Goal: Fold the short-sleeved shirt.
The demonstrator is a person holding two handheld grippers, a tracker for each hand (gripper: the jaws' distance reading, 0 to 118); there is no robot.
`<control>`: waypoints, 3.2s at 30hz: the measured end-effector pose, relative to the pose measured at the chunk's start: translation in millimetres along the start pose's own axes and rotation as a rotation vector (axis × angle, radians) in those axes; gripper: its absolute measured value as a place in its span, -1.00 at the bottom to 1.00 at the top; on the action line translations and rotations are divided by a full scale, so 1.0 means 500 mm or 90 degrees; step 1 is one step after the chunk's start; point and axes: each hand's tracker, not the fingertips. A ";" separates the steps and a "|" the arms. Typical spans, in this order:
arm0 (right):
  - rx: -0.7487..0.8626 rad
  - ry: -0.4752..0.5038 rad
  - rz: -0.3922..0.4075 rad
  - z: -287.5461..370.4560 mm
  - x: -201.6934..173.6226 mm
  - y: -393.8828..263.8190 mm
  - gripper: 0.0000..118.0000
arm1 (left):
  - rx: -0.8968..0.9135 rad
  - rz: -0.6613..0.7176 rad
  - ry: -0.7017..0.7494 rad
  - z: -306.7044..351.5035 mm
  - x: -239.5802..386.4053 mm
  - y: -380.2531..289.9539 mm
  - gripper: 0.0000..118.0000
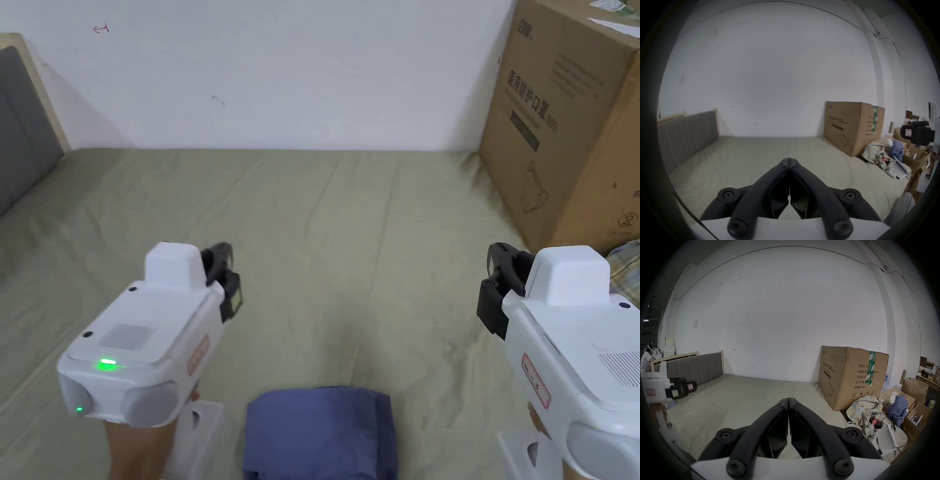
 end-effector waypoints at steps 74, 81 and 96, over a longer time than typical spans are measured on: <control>-0.336 0.102 0.004 -0.228 -0.253 -0.526 -1.00 | -0.659 0.438 -0.232 -0.196 -0.089 -0.476 -0.49; -0.292 0.107 -0.025 -0.216 -0.236 -0.445 -1.00 | -0.609 0.319 -0.240 -0.176 -0.069 -0.391 -0.65; -0.143 0.068 0.004 -0.241 -0.206 -0.266 -1.00 | -0.583 0.179 0.051 -0.189 -0.596 -0.248 -0.66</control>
